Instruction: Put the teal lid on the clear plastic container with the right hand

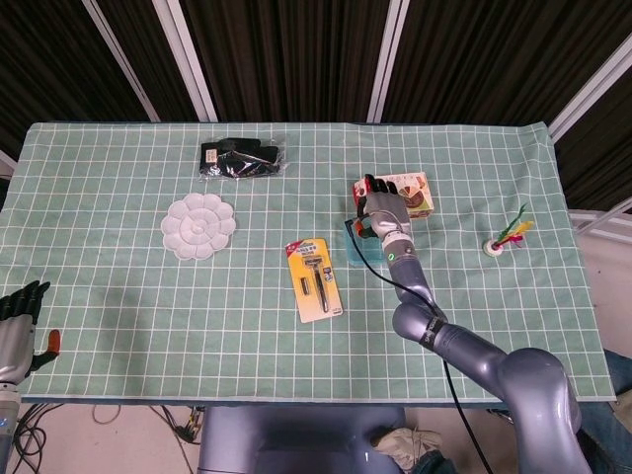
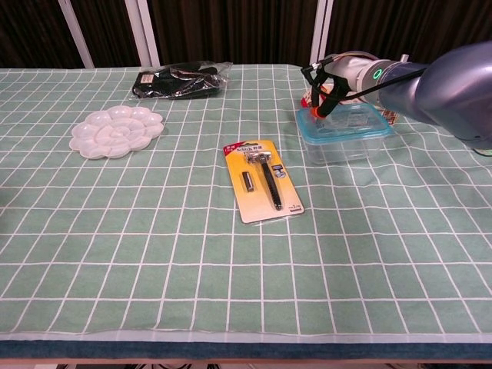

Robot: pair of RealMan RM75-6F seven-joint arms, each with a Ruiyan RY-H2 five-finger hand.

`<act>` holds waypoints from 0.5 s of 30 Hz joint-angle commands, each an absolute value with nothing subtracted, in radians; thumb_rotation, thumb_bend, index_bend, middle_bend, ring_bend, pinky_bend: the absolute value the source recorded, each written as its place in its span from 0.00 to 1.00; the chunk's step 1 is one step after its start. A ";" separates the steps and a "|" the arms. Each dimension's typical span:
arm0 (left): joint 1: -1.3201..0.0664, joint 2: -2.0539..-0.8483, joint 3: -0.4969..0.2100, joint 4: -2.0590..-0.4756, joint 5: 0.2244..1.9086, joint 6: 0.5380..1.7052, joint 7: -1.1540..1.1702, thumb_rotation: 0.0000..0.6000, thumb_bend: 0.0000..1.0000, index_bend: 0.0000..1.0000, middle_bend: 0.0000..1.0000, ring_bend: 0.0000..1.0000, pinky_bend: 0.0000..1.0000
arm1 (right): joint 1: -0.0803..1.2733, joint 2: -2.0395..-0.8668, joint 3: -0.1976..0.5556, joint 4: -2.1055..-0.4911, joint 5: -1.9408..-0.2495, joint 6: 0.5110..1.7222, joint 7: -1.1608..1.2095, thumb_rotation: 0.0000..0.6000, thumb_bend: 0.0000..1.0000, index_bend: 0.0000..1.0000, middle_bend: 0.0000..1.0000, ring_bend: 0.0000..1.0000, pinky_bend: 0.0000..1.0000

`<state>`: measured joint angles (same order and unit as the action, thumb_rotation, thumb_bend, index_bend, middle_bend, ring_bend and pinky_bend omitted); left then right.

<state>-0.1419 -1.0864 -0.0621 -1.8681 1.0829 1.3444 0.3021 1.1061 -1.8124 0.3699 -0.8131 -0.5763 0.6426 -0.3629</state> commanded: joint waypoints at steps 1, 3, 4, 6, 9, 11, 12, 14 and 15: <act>-0.142 -1.086 -0.062 -1.868 1.082 1.344 0.301 1.00 0.53 0.02 0.00 0.00 0.00 | 1.111 -1.821 0.365 -0.799 -0.578 0.636 -0.371 1.00 0.49 0.62 0.00 0.00 0.00; -0.143 -1.085 -0.062 -1.869 1.081 1.342 0.301 1.00 0.53 0.02 0.00 0.00 0.00 | 1.112 -1.828 0.363 -0.788 -0.580 0.634 -0.374 1.00 0.49 0.62 0.00 0.00 0.00; -0.143 -1.085 -0.062 -1.869 1.081 1.342 0.301 1.00 0.53 0.02 0.00 0.00 0.00 | 1.113 -1.829 0.363 -0.785 -0.580 0.632 -0.375 1.00 0.49 0.62 0.00 0.00 0.00; -0.143 -1.085 -0.061 -1.869 1.081 1.341 0.301 1.00 0.53 0.02 0.00 0.00 0.00 | 1.113 -1.831 0.360 -0.779 -0.578 0.625 -0.380 1.00 0.49 0.62 0.00 0.00 0.00; -0.143 -1.085 -0.061 -1.869 1.082 1.342 0.300 1.00 0.53 0.02 0.00 0.00 0.00 | 1.112 -1.832 0.352 -0.776 -0.573 0.615 -0.394 1.00 0.49 0.62 0.00 0.00 0.00; -0.143 -1.085 -0.061 -1.869 1.083 1.343 0.299 1.00 0.53 0.02 0.00 0.00 0.00 | 1.110 -1.831 0.345 -0.779 -0.569 0.608 -0.404 1.00 0.49 0.62 0.00 0.00 0.00; -0.143 -1.084 -0.061 -1.869 1.084 1.343 0.299 1.00 0.53 0.02 0.00 0.00 0.00 | 1.109 -1.829 0.341 -0.784 -0.564 0.602 -0.412 1.00 0.49 0.62 0.00 0.00 0.00; -0.142 -1.085 -0.060 -1.869 1.085 1.344 0.299 1.00 0.53 0.02 0.00 0.00 0.00 | 1.108 -1.826 0.333 -0.792 -0.556 0.595 -0.426 1.00 0.49 0.62 0.00 0.00 0.00; -0.142 -1.085 -0.060 -1.868 1.086 1.345 0.299 1.00 0.53 0.02 0.00 0.00 0.00 | 1.108 -1.824 0.329 -0.796 -0.549 0.591 -0.434 1.00 0.49 0.62 0.00 0.00 0.00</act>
<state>-0.1422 -1.0850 -0.0604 -1.8685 1.0855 1.3446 0.2986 1.1090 -1.8268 0.3345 -0.7905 -0.5560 0.5964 -0.4261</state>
